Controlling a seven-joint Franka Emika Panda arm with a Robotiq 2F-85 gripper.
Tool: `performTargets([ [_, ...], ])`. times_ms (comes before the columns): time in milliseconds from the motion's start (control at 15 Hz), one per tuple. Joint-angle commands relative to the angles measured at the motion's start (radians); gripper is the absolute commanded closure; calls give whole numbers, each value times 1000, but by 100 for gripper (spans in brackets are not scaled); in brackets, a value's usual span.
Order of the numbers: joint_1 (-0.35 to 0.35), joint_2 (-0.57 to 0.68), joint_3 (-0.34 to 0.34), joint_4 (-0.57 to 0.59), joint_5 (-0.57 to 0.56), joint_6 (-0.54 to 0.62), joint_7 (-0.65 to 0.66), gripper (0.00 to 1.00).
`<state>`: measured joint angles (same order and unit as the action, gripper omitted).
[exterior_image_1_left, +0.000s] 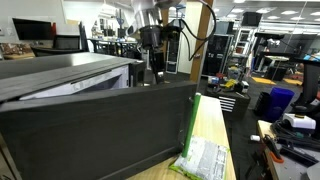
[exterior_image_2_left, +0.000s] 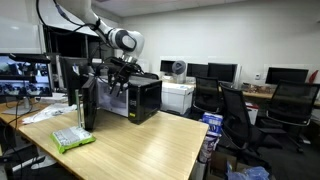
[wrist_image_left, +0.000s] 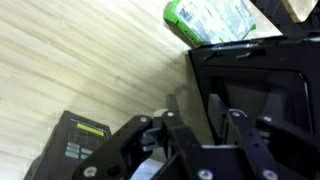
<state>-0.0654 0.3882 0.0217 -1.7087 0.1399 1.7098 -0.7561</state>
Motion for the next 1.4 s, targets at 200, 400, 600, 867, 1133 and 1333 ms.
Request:
performTargets([
  [200,-49,34,-1,-1,-52,-150,-39,8],
  [400,-49,27,5,20,-84,-323,-82,0],
  [600,-44,38,1,26,-70,-292,-44,0],
  [867,-39,14,-3,3,-77,-250,-21,0],
  [1133,-22,-130,-10,-202,-88,7,81,0],
  [1333,-2,-267,-16,-390,-117,192,213,0],
])
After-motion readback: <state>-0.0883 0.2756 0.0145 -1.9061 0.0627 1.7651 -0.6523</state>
